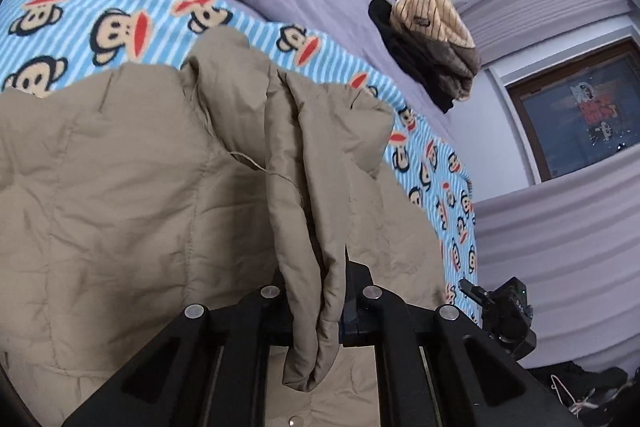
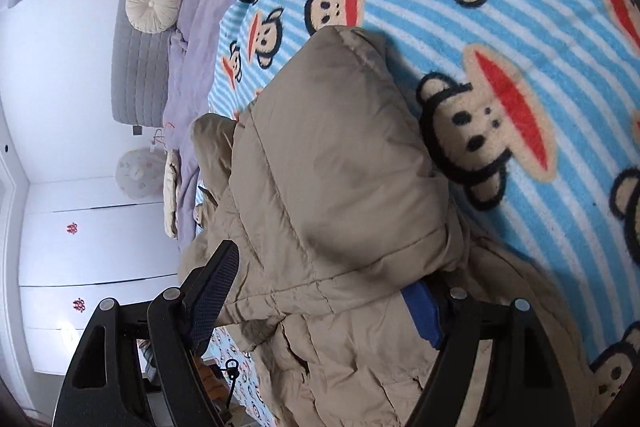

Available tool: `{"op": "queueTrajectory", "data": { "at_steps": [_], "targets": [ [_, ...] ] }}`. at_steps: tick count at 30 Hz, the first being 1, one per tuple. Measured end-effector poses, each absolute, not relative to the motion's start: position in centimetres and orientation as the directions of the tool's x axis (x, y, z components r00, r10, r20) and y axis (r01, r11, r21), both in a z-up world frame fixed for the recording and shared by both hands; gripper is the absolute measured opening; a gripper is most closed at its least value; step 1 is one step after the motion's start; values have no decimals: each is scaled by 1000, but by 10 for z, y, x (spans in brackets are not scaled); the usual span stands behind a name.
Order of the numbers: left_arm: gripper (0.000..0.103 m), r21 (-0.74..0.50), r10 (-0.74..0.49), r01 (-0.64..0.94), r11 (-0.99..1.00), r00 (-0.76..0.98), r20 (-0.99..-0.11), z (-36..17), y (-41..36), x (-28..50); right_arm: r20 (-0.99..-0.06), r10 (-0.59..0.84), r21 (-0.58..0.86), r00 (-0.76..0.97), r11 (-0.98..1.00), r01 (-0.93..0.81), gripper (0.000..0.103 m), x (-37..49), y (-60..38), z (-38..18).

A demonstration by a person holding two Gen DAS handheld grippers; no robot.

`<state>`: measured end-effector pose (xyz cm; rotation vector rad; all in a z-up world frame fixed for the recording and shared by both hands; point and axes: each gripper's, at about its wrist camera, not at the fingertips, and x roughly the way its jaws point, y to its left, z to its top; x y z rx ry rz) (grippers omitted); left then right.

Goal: Fold large clothes

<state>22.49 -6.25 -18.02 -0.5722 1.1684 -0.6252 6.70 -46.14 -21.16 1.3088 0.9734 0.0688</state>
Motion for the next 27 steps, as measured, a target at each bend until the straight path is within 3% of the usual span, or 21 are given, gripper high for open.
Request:
{"op": "queueTrajectory", "data": {
  "at_steps": [3, 5, 7, 12, 18, 24, 25, 26, 27],
  "targets": [
    [11, -676, -677, 125, 727, 302, -672, -176, -40, 216, -542, 557, 840, 629, 335, 427, 75, 81, -457, -204],
    [11, -641, -638, 99, 761, 293, -712, -186, -29, 212, -554, 556, 832, 619, 388, 396, 39, 97, -446, -197],
    [11, -599, -594, 76, 797, 277, -756, -203, -23, 209, -592, 548, 802, 591, 467, 371, 24, 108, -440, -191],
    [12, -529, -521, 29, 848, 233, -821, -233, -9, 206, -698, 517, 710, 495, 586, 389, 22, 128, -419, -216],
    [12, -365, -355, 32, 931, 322, -878, -194, 28, 196, -685, 527, 725, 503, 559, 401, 22, 125, -419, -226],
    [12, -353, -378, 137, 926, 349, -857, -169, 3, 208, -697, 525, 712, 489, 592, 378, 23, 127, -414, -217],
    [12, -324, -356, 150, 934, 339, -871, -175, -9, 213, -705, 524, 704, 477, 599, 382, 29, 127, -413, -215],
    [12, -291, -329, 163, 943, 321, -888, -186, -19, 217, -714, 532, 696, 456, 611, 378, 44, 128, -410, -213],
    [12, -251, -291, 167, 954, 298, -909, -199, -27, 222, -720, 543, 689, 432, 629, 359, 53, 128, -405, -207]
  ]
}}
